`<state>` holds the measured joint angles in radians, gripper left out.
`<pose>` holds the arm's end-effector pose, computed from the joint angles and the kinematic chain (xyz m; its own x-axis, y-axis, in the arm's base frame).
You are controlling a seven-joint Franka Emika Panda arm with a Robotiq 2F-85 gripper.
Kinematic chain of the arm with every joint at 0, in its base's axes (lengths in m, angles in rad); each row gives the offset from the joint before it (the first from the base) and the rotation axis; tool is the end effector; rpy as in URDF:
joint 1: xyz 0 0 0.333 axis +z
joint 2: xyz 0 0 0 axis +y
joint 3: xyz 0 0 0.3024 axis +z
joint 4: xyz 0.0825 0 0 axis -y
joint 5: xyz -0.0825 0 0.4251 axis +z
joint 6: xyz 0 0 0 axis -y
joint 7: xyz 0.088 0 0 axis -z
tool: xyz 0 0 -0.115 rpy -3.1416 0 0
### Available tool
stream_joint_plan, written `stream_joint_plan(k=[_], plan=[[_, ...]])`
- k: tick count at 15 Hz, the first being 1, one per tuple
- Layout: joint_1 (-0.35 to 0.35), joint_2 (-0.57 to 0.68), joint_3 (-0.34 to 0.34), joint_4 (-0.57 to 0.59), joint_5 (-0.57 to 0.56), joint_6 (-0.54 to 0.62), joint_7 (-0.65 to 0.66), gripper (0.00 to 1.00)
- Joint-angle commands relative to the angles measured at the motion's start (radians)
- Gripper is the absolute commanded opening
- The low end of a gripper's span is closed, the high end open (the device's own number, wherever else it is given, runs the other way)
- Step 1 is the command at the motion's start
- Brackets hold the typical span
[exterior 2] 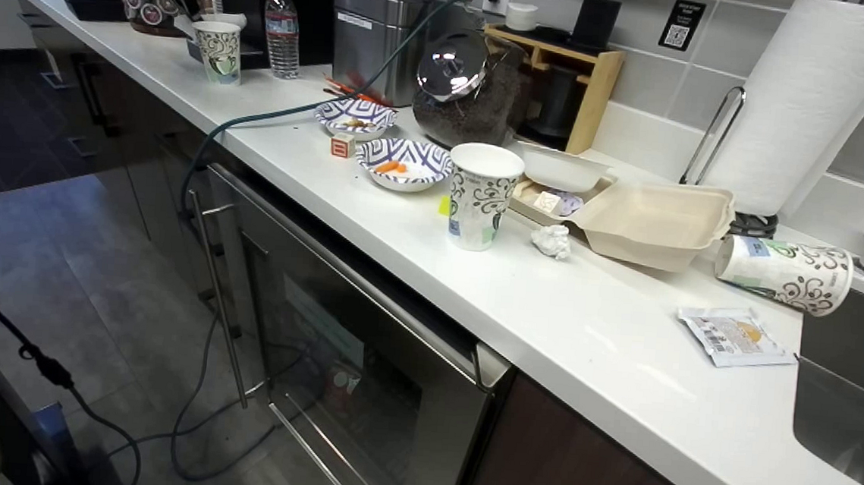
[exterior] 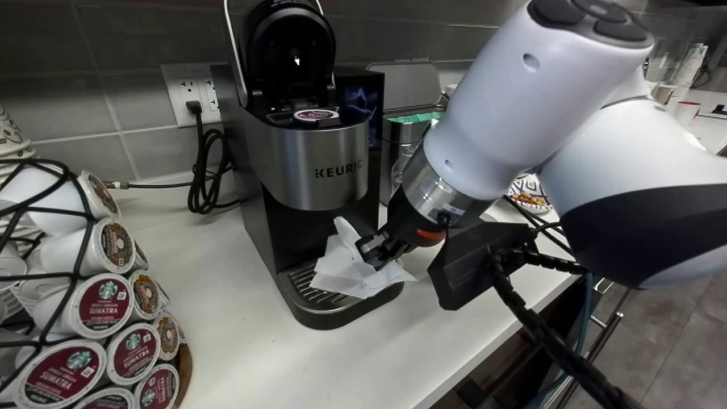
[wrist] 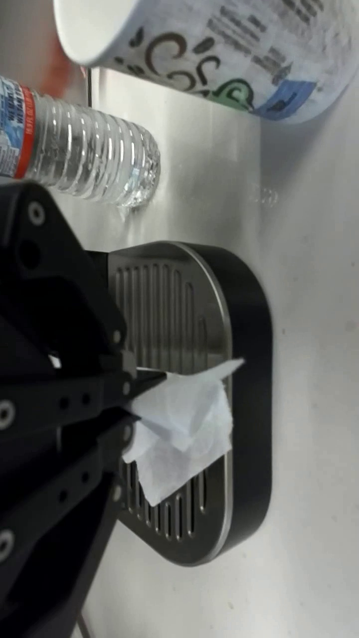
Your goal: Use the white napkin to wipe underneath the coffee maker chamber.
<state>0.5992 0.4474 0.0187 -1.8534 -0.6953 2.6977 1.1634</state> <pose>0.5582 0.4194 0.2709 0.8505 0.0140 0.5257 0.0344 -0.9990 -0.0291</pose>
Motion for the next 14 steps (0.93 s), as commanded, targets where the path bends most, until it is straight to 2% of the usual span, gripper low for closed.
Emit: stream_joint_plan(k=[1, 3, 4, 6, 11, 14], plan=[[0.018, 0.069, -0.011, 0.038, -0.022, 0.056, 0.042, 0.01], [0.008, 0.088, -0.006, 0.038, 0.024, 0.04, 0.036, 0.01], [0.012, 0.055, -0.006, 0.02, 0.015, 0.029, 0.007, 0.02], [0.012, 0.064, -0.008, 0.028, 0.019, 0.031, 0.009, 0.01], [0.076, 0.141, -0.046, 0.163, -0.06, 0.032, 0.027, 0.01], [0.09, 0.195, -0.031, 0.242, -0.042, 0.03, -0.028, 0.01]])
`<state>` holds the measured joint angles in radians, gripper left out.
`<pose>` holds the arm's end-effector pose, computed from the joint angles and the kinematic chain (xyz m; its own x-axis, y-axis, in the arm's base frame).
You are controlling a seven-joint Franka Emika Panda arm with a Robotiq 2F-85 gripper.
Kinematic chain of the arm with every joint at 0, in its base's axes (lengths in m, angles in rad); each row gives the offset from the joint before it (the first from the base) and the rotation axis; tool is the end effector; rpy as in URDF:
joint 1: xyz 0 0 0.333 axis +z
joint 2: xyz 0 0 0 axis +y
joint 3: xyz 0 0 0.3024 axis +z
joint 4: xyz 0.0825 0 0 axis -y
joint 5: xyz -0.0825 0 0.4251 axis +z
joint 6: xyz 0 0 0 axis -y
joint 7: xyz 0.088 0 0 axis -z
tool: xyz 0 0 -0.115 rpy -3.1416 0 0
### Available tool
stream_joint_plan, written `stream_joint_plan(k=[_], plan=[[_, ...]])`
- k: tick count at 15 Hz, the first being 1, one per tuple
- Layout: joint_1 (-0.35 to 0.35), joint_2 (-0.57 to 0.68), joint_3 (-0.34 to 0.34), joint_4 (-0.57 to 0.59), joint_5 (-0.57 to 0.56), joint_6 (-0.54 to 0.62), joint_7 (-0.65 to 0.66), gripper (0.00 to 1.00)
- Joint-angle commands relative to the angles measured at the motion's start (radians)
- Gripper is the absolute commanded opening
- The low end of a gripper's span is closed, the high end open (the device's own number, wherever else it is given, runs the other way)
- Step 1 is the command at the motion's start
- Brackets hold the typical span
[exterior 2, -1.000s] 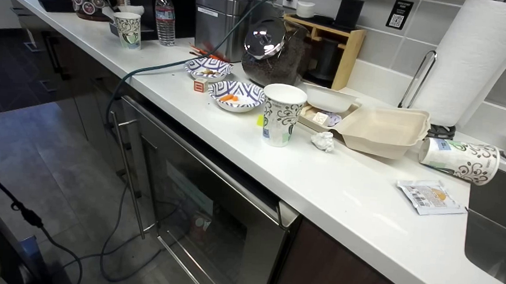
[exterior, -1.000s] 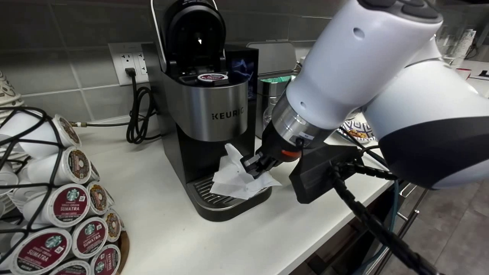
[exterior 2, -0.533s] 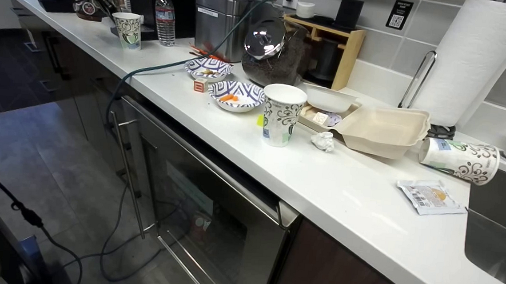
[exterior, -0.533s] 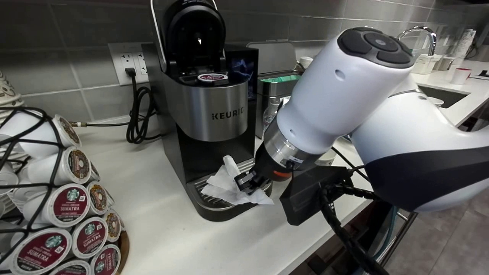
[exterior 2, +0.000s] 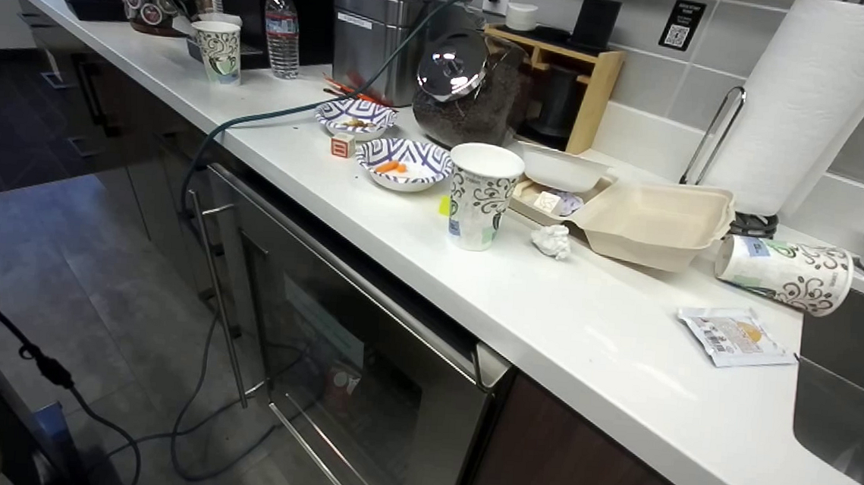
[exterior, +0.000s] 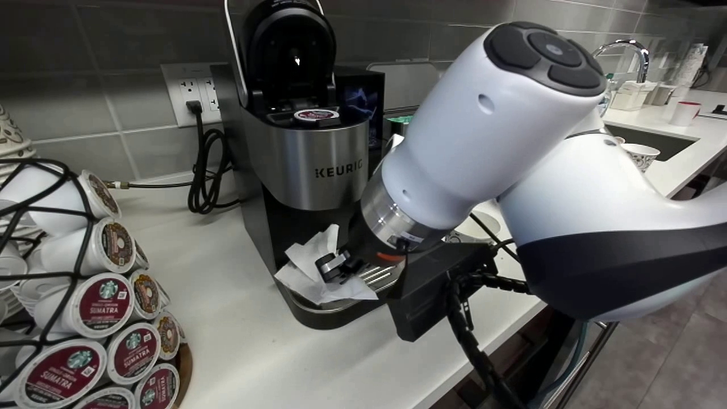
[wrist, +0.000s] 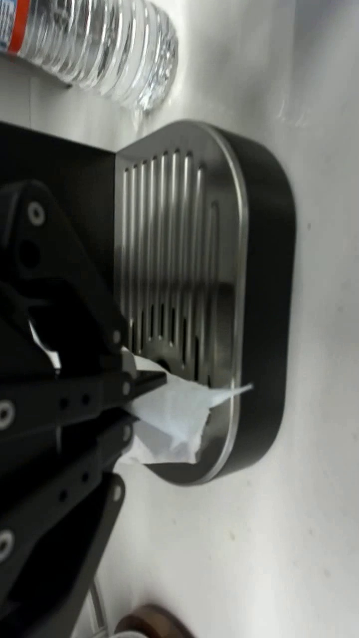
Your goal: Use the white napkin to wipe underneath the coffee maker chamber.
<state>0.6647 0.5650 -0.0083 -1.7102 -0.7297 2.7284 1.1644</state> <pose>0.5661 0.4658 0.2602 0.8173 0.0743 0.5714 0.1143 -0.9929 -0.0344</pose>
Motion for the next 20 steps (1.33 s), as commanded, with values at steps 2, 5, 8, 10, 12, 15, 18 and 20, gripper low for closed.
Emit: stream_joint_plan(k=[2, 5, 8, 10, 12, 15, 18, 20], plan=[[0.031, 0.106, 0.002, 0.132, 0.013, 0.002, -0.067, 0.01], [0.039, 0.135, 0.0, 0.155, 0.043, -0.024, -0.097, 0.01], [0.043, 0.133, -0.004, 0.141, 0.062, -0.066, -0.089, 0.01], [0.046, 0.123, -0.009, 0.127, 0.07, -0.078, -0.076, 0.01], [0.049, 0.115, -0.02, 0.117, 0.08, -0.088, -0.051, 0.01], [0.075, 0.113, -0.058, 0.123, 0.074, -0.139, 0.011, 0.01], [0.072, 0.124, -0.064, 0.141, 0.076, -0.202, 0.026, 0.01], [0.076, 0.126, -0.066, 0.154, 0.081, -0.269, 0.055, 0.01]])
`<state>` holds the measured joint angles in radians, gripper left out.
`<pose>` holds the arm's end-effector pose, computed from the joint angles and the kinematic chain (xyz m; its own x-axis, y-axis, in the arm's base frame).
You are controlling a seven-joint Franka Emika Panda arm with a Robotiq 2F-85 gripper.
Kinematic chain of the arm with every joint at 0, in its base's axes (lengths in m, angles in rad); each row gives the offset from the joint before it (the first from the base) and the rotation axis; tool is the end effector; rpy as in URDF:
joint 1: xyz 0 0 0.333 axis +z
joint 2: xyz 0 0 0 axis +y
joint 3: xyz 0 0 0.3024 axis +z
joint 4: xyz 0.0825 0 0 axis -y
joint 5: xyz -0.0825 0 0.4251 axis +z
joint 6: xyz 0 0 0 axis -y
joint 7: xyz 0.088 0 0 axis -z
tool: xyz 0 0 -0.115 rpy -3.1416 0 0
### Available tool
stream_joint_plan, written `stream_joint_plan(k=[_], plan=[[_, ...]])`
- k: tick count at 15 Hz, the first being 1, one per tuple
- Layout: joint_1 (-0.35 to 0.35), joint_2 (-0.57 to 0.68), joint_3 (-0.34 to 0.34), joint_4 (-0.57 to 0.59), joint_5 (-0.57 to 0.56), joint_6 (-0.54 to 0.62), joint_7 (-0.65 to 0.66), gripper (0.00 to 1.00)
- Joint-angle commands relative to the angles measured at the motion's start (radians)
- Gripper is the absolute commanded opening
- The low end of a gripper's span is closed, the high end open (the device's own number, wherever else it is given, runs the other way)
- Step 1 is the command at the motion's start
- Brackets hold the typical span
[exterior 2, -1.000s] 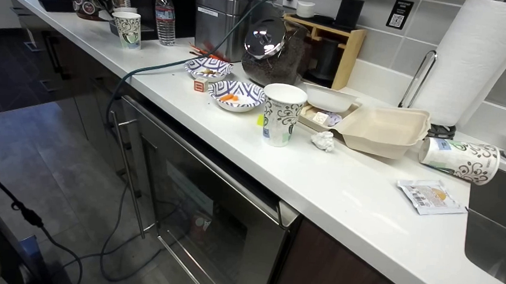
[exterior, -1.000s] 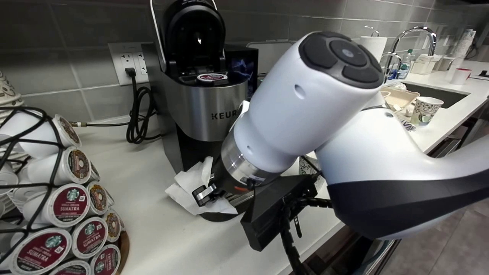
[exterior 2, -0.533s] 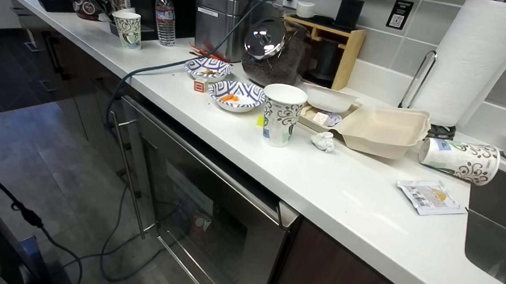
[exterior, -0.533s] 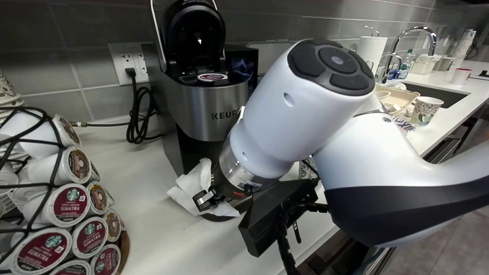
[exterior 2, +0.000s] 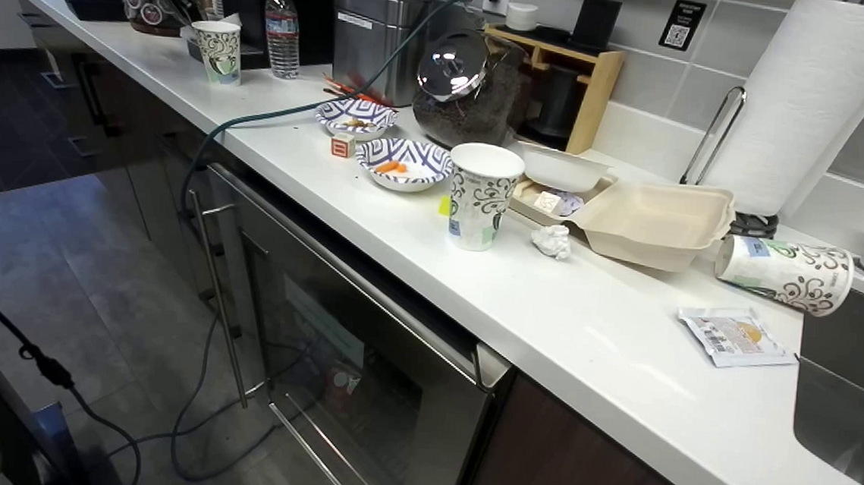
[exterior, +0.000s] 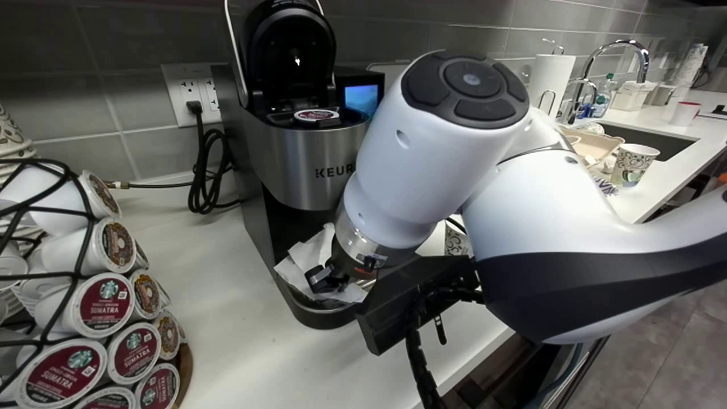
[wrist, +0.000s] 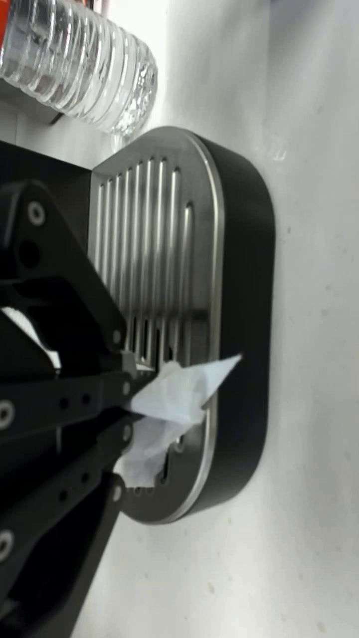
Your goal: Use the white napkin to wipe underneath the coffee maker chamber.
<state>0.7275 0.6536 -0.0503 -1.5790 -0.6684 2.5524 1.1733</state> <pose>0.5807 0.4808 0.2440 0.8447 0.0362 0.5340 0.0094 -0.9986 0.0529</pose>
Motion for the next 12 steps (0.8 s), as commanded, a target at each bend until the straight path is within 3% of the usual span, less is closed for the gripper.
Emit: stream_joint_plan(k=[1, 9, 12], plan=[[0.019, 0.037, -0.03, 0.029, 0.017, -0.14, 0.077, 0.01], [-0.014, 0.031, -0.009, 0.048, 0.015, -0.374, 0.248, 0.01], [-0.036, 0.039, 0.015, 0.061, -0.006, -0.316, 0.232, 0.01]])
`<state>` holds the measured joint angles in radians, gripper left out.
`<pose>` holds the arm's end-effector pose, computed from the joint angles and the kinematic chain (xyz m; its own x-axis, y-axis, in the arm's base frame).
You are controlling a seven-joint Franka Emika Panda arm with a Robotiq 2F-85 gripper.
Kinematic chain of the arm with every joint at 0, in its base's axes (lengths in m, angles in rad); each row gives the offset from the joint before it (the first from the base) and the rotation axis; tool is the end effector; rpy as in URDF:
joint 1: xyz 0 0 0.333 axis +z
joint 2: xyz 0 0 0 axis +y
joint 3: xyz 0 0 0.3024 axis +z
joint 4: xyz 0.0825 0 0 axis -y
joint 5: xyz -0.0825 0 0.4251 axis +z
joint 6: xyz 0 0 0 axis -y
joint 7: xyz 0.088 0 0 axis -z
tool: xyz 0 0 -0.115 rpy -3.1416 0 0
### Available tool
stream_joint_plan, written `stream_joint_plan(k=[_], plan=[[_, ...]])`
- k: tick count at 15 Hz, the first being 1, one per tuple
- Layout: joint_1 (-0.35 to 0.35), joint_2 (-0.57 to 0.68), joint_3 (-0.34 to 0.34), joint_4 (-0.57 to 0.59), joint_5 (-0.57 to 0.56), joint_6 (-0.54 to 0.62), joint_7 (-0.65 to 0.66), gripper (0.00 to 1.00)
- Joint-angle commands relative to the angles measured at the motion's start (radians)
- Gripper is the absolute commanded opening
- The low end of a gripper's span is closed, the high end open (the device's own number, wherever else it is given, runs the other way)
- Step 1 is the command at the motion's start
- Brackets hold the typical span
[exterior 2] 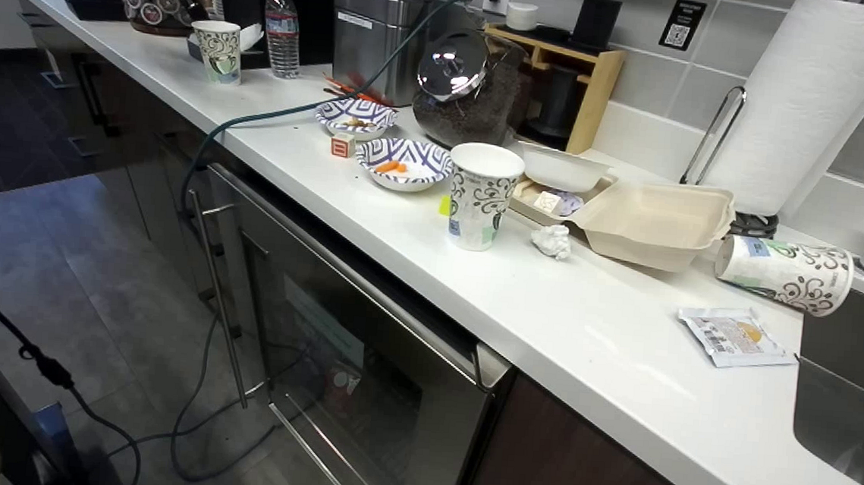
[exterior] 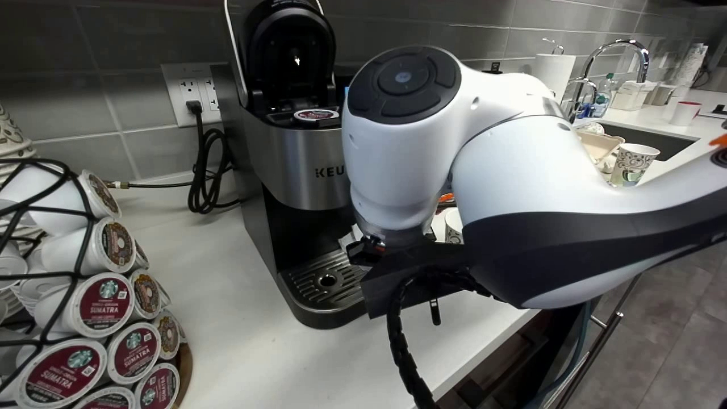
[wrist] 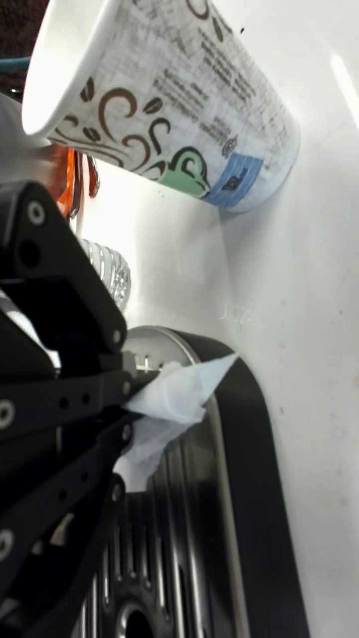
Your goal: Use the white napkin to wipe underneath the coffee maker chamber.
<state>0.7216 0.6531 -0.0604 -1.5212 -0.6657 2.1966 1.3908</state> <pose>0.5978 0.4401 0.2457 0.8300 -0.2213 0.5120 -0.3595 -0.9141 0.1878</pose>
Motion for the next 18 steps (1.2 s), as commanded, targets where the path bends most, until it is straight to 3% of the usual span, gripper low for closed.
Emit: stream_joint_plan(k=[1, 6, 11, 15, 18], plan=[[-0.031, 0.043, 0.03, 0.012, -0.025, 0.068, 0.002, 0.01], [-0.031, 0.076, 0.049, 0.051, -0.106, 0.279, -0.061, 0.01], [-0.033, 0.112, 0.059, 0.073, -0.096, 0.449, -0.13, 0.01], [-0.037, 0.106, 0.06, 0.042, -0.074, 0.507, -0.146, 0.01], [-0.029, 0.076, 0.041, -0.006, -0.054, 0.444, -0.106, 0.01]])
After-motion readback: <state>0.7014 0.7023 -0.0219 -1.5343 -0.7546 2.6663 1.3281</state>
